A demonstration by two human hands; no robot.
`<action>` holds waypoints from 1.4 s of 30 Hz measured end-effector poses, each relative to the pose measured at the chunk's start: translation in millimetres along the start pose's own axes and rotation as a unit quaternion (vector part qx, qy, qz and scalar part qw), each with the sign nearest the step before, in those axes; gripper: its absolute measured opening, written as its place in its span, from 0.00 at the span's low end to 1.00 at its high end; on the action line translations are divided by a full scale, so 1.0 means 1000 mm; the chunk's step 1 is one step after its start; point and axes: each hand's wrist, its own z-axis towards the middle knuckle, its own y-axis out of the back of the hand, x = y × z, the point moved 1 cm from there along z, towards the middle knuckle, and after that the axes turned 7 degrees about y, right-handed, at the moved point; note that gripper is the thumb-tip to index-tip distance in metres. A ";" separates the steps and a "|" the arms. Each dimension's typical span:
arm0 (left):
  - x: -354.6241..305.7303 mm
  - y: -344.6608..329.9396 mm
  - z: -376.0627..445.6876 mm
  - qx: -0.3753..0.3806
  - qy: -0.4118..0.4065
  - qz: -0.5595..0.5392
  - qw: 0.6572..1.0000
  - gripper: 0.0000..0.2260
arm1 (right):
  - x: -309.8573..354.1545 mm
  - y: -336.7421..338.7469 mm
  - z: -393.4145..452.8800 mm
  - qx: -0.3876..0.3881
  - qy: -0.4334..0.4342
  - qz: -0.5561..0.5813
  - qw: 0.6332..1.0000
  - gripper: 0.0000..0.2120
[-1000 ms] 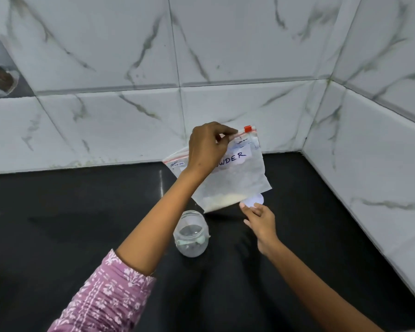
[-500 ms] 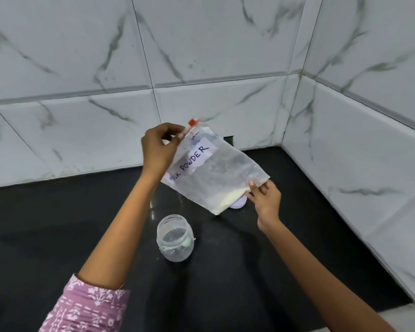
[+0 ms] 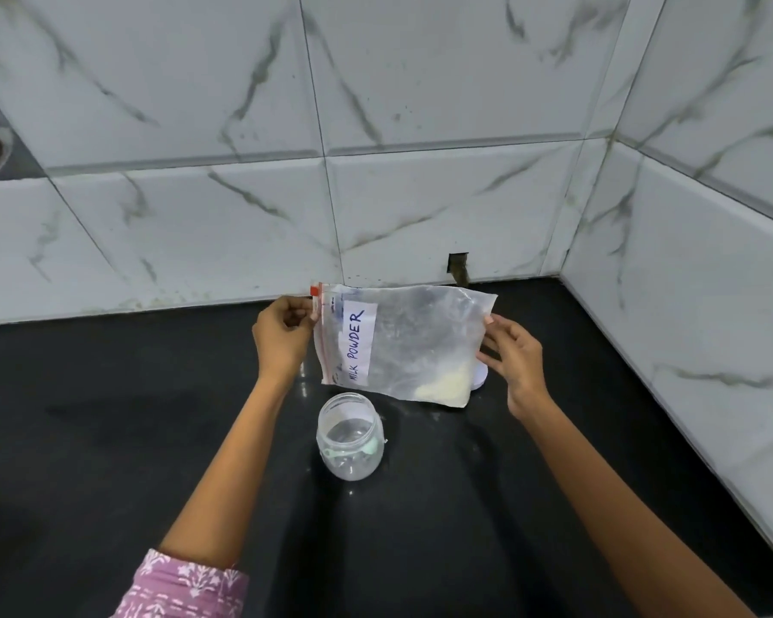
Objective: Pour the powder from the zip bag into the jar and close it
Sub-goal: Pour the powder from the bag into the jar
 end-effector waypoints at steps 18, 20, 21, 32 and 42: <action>0.021 0.003 -0.001 -0.007 0.021 -0.045 0.999 0.05 | -0.043 0.009 0.010 0.113 0.009 -0.168 0.979 0.05; 0.028 0.006 0.000 0.021 0.034 -0.040 0.998 0.07 | -0.044 0.008 0.011 0.105 0.015 -0.170 0.980 0.06; 0.033 0.008 0.001 0.042 0.044 -0.028 0.998 0.08 | -0.045 0.008 0.011 0.101 0.017 -0.173 0.980 0.06; 0.065 0.000 0.009 0.202 0.115 0.015 0.972 0.11 | -0.058 0.019 0.003 0.093 -0.027 -0.193 0.977 0.18; 0.069 0.005 0.023 0.227 0.106 0.003 0.968 0.11 | -0.055 0.010 0.002 0.070 -0.005 -0.195 0.978 0.03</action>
